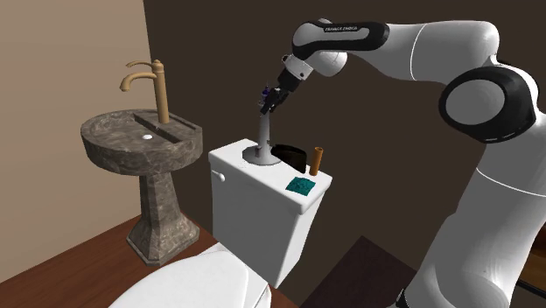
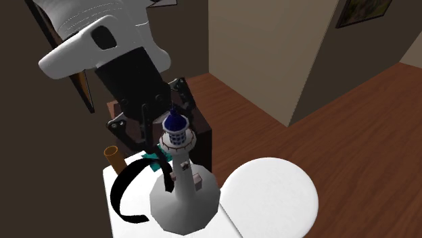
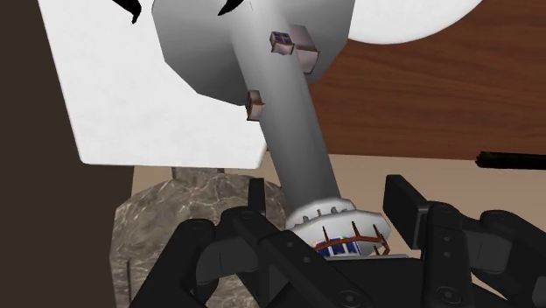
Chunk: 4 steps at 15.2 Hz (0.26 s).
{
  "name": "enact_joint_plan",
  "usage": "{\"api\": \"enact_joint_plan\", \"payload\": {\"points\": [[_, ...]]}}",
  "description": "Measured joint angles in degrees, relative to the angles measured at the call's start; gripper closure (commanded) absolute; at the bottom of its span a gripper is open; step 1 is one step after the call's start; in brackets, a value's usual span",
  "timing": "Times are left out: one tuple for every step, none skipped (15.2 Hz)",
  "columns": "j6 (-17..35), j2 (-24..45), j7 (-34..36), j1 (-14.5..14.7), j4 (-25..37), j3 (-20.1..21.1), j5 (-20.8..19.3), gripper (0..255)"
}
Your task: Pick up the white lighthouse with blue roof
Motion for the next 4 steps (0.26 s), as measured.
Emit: {"api": "enact_joint_plan", "payload": {"points": [[-0.75,0.08,0.28,-0.04,0.85,-0.04,-0.12,255],[-1.38,0.15,0.52,-0.08,1.60,-0.07,-0.21,255],[-2.07,0.12,0.81,-0.10,2.30,-0.10,-0.35,255],[-2.56,0.12,0.98,-0.14,2.82,-0.13,-0.42,255]]}}
